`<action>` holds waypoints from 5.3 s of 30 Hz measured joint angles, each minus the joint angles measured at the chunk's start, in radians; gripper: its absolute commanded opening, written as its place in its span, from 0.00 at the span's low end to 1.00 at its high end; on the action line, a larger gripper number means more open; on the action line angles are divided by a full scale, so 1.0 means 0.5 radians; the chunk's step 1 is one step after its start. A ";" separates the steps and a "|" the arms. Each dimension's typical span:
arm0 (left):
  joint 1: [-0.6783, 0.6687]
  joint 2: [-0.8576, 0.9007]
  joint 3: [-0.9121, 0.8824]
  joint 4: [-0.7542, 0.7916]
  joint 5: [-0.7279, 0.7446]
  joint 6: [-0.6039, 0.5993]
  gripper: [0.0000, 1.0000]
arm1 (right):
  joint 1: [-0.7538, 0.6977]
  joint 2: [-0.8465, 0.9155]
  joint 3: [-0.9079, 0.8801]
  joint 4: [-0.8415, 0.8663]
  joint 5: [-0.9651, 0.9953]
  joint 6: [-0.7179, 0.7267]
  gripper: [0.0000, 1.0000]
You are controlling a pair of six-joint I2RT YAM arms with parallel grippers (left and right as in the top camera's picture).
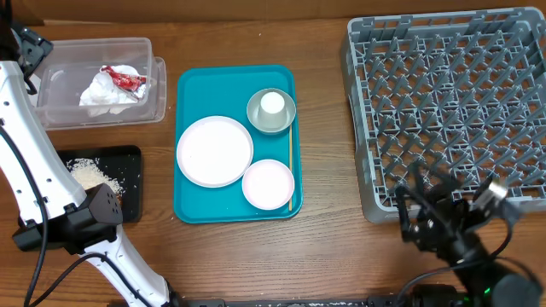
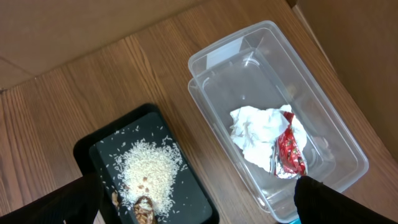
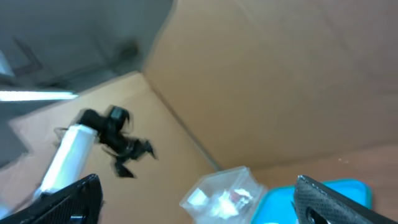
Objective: Sort waste into correct bins and load items into the dishwasher
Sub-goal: 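Move the right gripper to the small white bowl and grasp its rim, then lift the bowl with the right gripper and carry it to the dish rack, then lower the bowl into the rack's back corner and release it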
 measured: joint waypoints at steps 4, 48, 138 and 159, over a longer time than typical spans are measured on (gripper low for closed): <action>0.000 0.000 0.000 0.000 -0.002 0.000 1.00 | 0.000 0.482 0.553 -0.510 -0.136 -0.351 1.00; 0.000 0.000 0.000 0.000 -0.009 0.000 1.00 | 1.917 3.458 1.904 -1.699 1.006 -1.091 0.70; 0.000 0.000 0.000 0.000 -0.009 0.000 1.00 | -0.727 3.868 2.445 -0.060 -0.629 -0.774 0.04; -0.001 0.000 0.001 0.000 -0.009 0.000 1.00 | -0.900 3.946 2.458 -0.124 -0.697 -0.561 0.12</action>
